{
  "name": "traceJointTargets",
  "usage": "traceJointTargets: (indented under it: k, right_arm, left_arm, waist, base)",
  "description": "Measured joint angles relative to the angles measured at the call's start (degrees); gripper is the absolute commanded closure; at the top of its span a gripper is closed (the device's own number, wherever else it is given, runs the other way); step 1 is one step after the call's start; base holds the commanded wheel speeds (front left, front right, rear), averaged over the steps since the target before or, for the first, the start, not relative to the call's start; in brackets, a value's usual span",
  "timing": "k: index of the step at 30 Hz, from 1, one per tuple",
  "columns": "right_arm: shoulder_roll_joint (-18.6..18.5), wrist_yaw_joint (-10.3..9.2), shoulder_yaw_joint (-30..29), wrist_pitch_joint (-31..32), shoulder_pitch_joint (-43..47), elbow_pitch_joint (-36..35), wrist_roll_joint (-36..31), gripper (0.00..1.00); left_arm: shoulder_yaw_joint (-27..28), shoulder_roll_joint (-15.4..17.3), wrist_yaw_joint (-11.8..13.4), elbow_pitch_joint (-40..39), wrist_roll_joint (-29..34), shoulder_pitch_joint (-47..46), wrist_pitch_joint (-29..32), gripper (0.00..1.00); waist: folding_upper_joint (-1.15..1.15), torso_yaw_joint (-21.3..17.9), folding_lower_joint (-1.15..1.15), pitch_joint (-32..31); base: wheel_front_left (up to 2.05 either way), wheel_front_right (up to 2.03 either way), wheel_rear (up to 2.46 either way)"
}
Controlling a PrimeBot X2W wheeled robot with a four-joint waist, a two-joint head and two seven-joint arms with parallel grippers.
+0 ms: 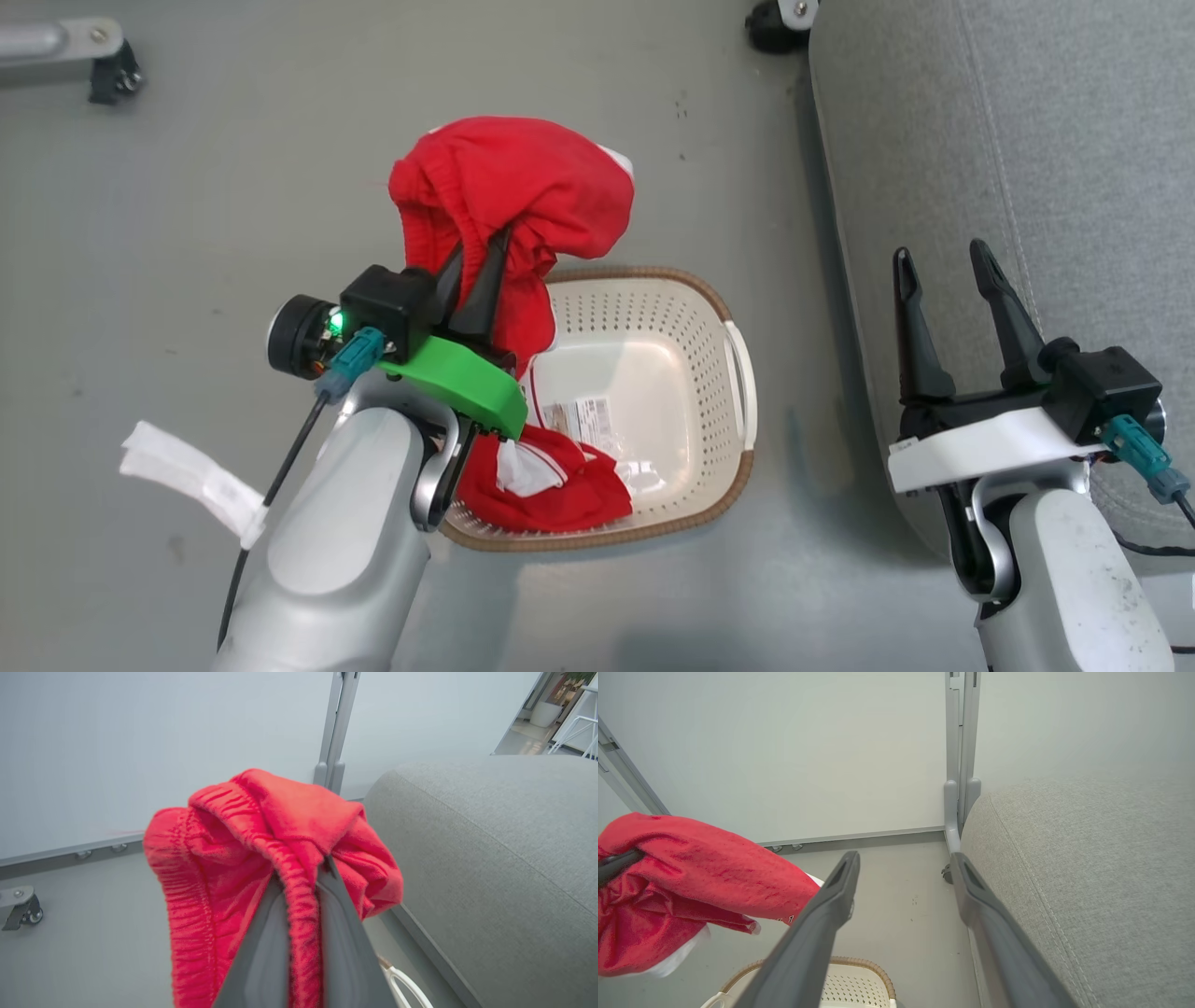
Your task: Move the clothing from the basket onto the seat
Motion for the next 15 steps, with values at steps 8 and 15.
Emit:
traceJointTargets:
  k: [8,15]
  right_arm:
    - [0.00,0.00,0.23,1.80,2.72,-1.53,-0.20,0.00]
    - [0.01,0.00,0.62,3.34,5.56,-2.89,-0.21,0.00]
  left_arm:
    - [4.05,0.07,0.16,-13.17,0.75,4.43,-0.09,1.00]
    - [5.56,0.05,-0.08,-21.16,1.18,8.68,-0.10,1.00]
  waist:
    - [0.00,1.51,0.00,-5.65]
    - [0.00,2.23,0.00,-9.87]
  base:
    - [0.00,0.00,0.00]
    - [0.00,0.00,0.00]
